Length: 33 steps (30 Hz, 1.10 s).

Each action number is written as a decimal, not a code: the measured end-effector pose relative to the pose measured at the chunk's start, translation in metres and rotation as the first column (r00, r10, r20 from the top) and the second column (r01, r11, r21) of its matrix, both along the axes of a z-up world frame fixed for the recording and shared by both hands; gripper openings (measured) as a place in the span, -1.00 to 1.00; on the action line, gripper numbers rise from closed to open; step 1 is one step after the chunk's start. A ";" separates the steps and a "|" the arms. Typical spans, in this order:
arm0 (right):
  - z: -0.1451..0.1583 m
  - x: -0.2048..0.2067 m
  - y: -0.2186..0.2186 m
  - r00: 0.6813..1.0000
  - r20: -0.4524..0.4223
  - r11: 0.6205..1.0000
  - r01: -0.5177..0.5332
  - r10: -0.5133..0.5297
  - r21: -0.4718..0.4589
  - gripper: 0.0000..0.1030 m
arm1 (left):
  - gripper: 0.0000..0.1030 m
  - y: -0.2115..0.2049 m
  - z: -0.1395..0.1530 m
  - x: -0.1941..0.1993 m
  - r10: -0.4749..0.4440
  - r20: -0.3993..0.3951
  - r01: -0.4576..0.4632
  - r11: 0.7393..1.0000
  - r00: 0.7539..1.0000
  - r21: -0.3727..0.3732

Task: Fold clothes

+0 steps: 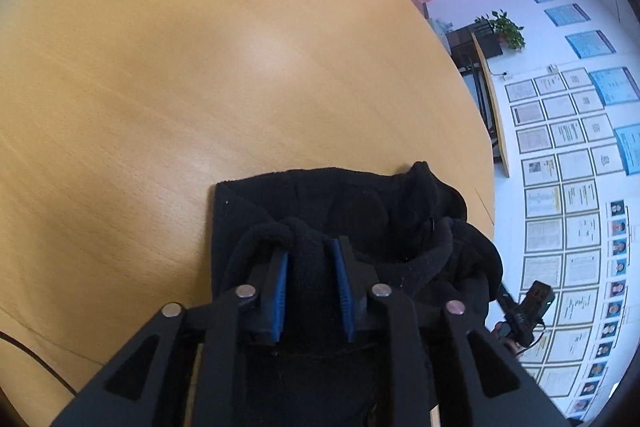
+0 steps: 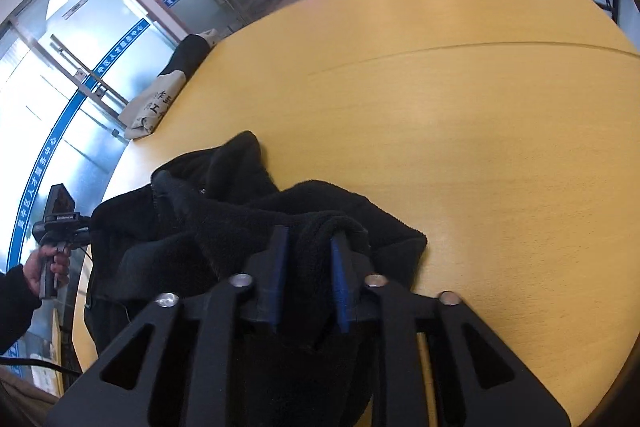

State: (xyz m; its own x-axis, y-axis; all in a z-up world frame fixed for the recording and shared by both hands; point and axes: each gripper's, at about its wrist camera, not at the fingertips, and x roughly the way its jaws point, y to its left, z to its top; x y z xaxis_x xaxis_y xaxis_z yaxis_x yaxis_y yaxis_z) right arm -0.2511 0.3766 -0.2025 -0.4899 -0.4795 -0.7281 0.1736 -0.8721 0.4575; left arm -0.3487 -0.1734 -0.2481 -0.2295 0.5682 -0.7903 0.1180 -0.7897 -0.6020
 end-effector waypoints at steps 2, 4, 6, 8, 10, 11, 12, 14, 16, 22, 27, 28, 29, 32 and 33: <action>0.015 0.008 0.001 0.998 -0.058 0.999 -0.018 0.021 0.051 0.80 | 0.05 -0.008 0.026 0.006 -0.003 -0.071 -0.002 0.997 0.997 -0.073; 0.025 0.013 0.002 0.994 -0.089 0.993 -0.049 0.059 0.110 0.86 | 0.35 -0.018 0.054 0.012 -0.005 -0.147 -0.015 0.991 0.989 -0.134; 0.034 0.019 0.004 0.988 -0.118 0.983 -0.077 0.098 0.169 0.91 | 0.53 -0.029 0.081 0.018 -0.015 -0.216 -0.022 0.985 0.976 -0.171; 0.044 0.024 0.005 0.980 -0.145 0.968 -0.104 0.139 0.229 0.93 | 0.69 -0.030 0.089 0.018 -0.069 -0.252 0.017 0.979 0.965 -0.205; 0.051 0.027 0.006 0.970 -0.163 0.949 -0.129 0.181 0.287 0.93 | 0.72 -0.023 0.083 0.014 -0.157 -0.259 0.092 0.965 0.953 -0.245; 0.040 0.019 0.001 0.970 -0.131 0.940 -0.159 0.206 0.302 0.92 | 0.72 -0.020 0.080 0.013 -0.200 -0.261 0.129 0.955 0.944 -0.265; 0.030 0.012 -0.003 0.970 -0.114 0.937 -0.174 0.217 0.302 0.91 | 0.72 -0.015 0.071 0.008 -0.223 -0.257 0.151 0.951 0.940 -0.271; 0.010 -0.005 -0.008 0.972 -0.079 0.938 -0.190 0.221 0.290 0.88 | 0.70 -0.006 0.053 -0.002 -0.265 -0.250 0.192 0.940 0.931 -0.280; -0.011 -0.028 -0.008 0.982 -0.036 0.956 -0.172 0.186 0.236 0.80 | 0.65 0.003 0.034 -0.013 -0.306 -0.242 0.233 0.929 0.921 -0.289; -0.022 -0.056 -0.018 0.987 -0.023 0.980 -0.155 0.160 0.126 -0.70 | 0.65 0.029 0.002 -0.042 -0.385 -0.258 0.324 0.913 0.886 -0.250; -0.005 -0.038 0.001 0.994 -0.077 0.994 -0.070 0.076 0.078 -0.85 | 0.11 0.038 -0.017 -0.058 -0.414 -0.201 0.366 0.900 0.888 -0.236; -0.003 -0.035 0.009 0.995 -0.079 0.997 -0.055 0.059 0.060 -0.85 | -0.02 0.037 -0.021 -0.060 -0.415 -0.187 0.371 0.900 0.890 -0.229; -0.002 -0.032 0.017 0.996 -0.081 0.998 -0.041 0.045 0.044 -0.85 | -0.16 0.036 -0.023 -0.062 -0.408 -0.185 0.369 0.904 0.894 -0.216; -0.009 -0.028 0.021 0.997 -0.065 0.998 -0.041 0.045 0.055 -0.85 | -0.55 0.029 -0.026 -0.067 -0.382 -0.189 0.351 0.919 0.905 -0.178; -0.010 -0.028 0.021 0.997 -0.064 0.998 -0.043 0.047 0.053 -0.85 | -0.59 0.027 -0.024 -0.068 -0.369 -0.197 0.339 0.925 0.908 -0.169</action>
State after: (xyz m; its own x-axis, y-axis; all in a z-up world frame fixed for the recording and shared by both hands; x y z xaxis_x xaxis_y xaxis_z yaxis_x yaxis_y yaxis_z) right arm -0.2792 0.3973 -0.2126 -0.5158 -0.4650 -0.7196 0.2413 -0.8847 0.3987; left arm -0.4171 -0.1469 -0.2721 -0.2092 0.5416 -0.8142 -0.3078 -0.8268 -0.4709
